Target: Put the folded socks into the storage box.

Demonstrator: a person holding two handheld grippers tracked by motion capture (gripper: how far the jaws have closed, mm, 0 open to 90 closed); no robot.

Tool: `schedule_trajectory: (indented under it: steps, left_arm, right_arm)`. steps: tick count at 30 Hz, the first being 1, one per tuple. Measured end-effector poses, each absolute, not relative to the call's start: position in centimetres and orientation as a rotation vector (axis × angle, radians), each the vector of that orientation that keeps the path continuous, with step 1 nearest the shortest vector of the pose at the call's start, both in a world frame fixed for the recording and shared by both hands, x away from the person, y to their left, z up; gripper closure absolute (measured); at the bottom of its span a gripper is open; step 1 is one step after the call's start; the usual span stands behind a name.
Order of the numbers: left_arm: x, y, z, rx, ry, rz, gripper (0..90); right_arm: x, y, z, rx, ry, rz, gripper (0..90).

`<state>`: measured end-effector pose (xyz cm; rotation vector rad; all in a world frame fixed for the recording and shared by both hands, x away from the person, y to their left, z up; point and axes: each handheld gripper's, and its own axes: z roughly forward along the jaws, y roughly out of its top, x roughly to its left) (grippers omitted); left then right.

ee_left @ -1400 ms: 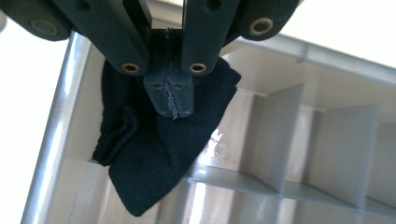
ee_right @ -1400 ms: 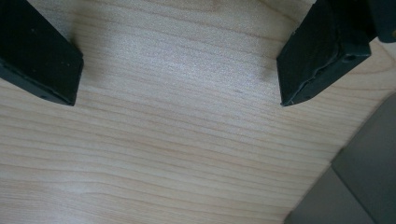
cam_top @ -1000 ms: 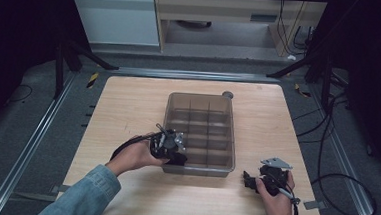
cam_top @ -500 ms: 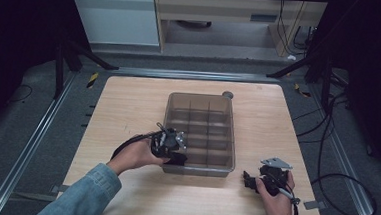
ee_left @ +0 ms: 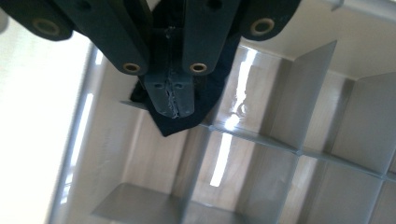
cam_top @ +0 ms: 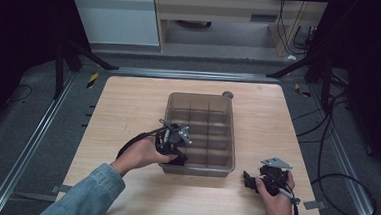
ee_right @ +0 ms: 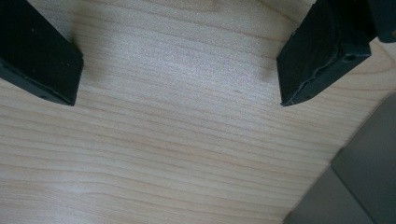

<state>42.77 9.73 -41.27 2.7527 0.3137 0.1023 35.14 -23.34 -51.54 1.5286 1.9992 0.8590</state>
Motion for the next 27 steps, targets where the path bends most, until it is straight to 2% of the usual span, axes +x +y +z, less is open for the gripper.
schedule_trajectory:
  steps: [27]
  left_arm:
    - [43.3,8.6,-43.5,2.886,0.299,0.094,90.0]
  right_arm:
    - [35.1,-23.3,-51.5,1.529,1.999,0.859,0.7]
